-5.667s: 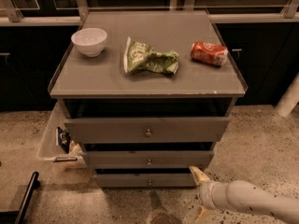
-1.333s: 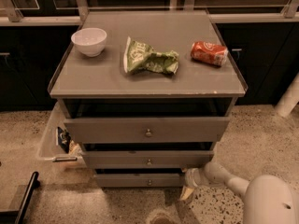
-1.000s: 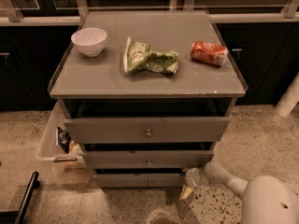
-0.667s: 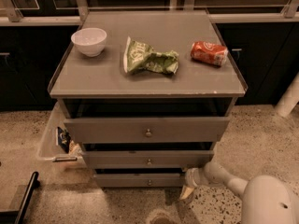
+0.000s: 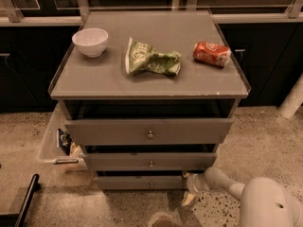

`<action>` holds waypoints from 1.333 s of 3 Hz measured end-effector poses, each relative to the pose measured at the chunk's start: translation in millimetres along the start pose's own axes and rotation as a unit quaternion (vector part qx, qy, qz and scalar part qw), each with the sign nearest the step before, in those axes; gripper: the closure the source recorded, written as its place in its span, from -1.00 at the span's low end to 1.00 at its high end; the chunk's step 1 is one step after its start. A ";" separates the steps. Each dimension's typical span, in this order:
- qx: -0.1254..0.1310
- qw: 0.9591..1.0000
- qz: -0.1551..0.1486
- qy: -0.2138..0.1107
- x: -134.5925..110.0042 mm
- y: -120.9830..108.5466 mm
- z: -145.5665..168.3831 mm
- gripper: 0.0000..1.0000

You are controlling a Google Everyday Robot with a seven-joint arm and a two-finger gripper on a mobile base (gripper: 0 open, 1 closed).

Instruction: Open bottom drawer

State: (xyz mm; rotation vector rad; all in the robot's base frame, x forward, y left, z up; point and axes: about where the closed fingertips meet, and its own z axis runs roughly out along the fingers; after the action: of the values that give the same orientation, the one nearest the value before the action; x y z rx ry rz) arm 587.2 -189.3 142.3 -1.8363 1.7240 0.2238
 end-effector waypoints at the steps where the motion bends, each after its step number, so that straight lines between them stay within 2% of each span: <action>1: 0.001 1.000 0.001 0.001 -0.1 -0.3 -1.6 -1.00; 2: 0.001 1.000 0.001 0.001 -0.2 -0.3 -1.6 -0.66; 4: 0.001 1.000 0.001 0.001 -4.3 -3.9 -8.1 0.28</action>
Offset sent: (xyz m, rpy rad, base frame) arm -0.0001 -0.0007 0.0011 -0.0019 0.0000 -0.0029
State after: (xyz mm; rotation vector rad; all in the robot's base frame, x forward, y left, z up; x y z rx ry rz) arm 588.1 -190.0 152.2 -1.8351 1.7273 0.2212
